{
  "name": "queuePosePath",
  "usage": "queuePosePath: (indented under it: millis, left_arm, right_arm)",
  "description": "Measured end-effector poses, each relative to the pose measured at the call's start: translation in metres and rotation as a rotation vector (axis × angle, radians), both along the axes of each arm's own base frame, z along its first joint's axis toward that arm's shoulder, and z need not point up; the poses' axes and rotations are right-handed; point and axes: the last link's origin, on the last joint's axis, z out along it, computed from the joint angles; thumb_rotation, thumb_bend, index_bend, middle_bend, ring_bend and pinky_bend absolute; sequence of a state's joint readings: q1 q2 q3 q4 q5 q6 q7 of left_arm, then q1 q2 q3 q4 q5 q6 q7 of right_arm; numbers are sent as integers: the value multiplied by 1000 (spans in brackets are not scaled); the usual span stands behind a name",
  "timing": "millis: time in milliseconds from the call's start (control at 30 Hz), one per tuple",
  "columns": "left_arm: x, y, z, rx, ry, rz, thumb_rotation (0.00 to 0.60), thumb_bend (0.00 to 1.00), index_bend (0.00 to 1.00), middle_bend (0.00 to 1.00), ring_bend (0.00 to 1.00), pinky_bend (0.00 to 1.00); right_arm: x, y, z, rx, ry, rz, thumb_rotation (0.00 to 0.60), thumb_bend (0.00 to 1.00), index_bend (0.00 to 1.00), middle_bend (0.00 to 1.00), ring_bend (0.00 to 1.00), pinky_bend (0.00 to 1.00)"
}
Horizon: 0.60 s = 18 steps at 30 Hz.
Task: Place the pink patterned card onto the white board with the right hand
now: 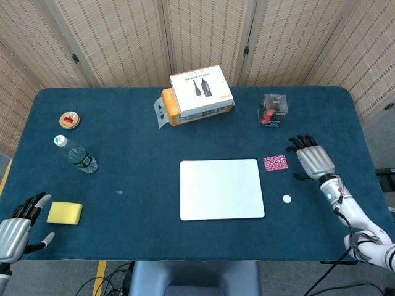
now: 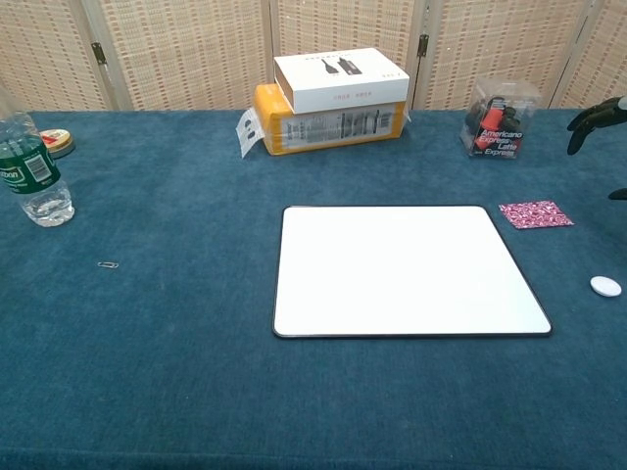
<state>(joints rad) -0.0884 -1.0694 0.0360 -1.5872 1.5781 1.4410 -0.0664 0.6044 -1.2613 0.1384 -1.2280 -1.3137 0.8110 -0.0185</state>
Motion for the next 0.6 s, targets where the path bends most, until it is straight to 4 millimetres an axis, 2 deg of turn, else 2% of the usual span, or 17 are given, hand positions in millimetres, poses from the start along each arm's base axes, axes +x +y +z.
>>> queuePosePath:
  millis: [233, 600]
  left_arm:
    - [-2, 1, 3, -8, -17, 4, 600, 294, 0, 90, 116, 222]
    - [-6, 5, 1, -32, -17, 20, 600, 293, 0, 90, 118, 223]
  right_arm:
    - [-7, -12, -19, 13, 33, -58, 600, 142, 297, 111, 0, 0]
    - [0, -36, -48, 74, 64, -84, 600, 141, 297, 111, 0, 0]
